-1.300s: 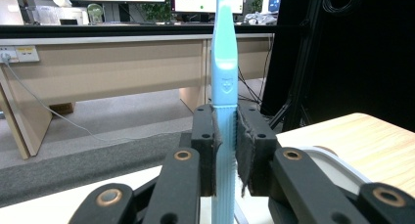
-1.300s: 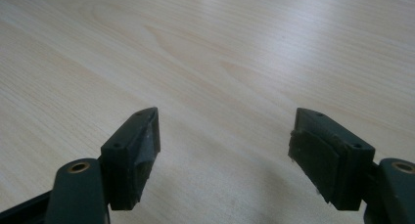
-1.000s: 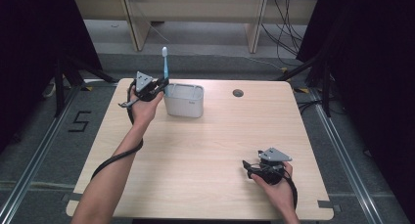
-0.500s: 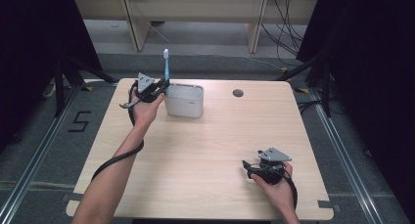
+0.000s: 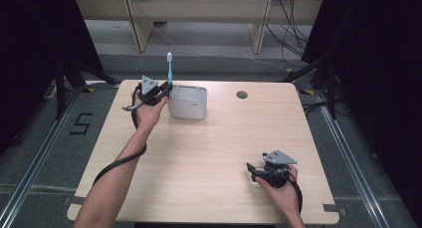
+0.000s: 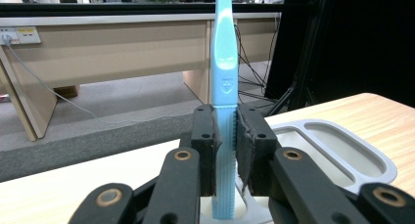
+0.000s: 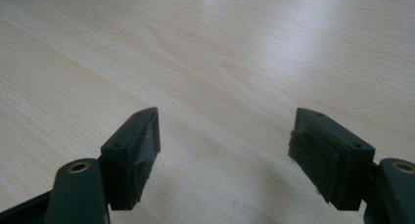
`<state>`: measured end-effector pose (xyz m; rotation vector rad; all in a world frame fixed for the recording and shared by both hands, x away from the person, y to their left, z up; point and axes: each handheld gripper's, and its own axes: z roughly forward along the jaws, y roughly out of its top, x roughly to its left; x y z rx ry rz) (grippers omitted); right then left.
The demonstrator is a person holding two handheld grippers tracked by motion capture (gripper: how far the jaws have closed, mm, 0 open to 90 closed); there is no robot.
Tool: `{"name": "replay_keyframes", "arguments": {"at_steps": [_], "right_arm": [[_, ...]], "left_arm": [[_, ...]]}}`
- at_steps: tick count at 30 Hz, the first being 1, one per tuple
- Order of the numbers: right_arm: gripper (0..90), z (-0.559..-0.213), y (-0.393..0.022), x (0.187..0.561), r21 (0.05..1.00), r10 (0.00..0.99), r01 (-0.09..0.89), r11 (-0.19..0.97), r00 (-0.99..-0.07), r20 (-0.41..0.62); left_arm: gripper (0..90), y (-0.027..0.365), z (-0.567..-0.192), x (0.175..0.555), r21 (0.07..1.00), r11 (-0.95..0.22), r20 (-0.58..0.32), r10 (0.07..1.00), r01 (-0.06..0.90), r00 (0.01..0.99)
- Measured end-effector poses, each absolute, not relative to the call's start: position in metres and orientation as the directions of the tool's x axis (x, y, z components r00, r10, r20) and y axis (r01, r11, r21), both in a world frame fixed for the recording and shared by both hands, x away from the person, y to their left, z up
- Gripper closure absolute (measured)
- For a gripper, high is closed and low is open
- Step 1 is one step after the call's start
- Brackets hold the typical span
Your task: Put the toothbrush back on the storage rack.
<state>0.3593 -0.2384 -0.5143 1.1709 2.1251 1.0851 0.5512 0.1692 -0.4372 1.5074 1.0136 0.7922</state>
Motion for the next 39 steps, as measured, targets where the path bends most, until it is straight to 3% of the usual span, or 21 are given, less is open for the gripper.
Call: {"name": "replay_keyframes", "arguments": {"at_steps": [39], "right_arm": [[27.4,-0.5144,-0.2372,0.3585,0.811,0.854,0.494,0.313,-0.521,-0.012]], "left_arm": [[78.0,0.1672,-0.4466,0.5547,0.949,-0.070,-0.055,0.924,0.307,0.378]]}}
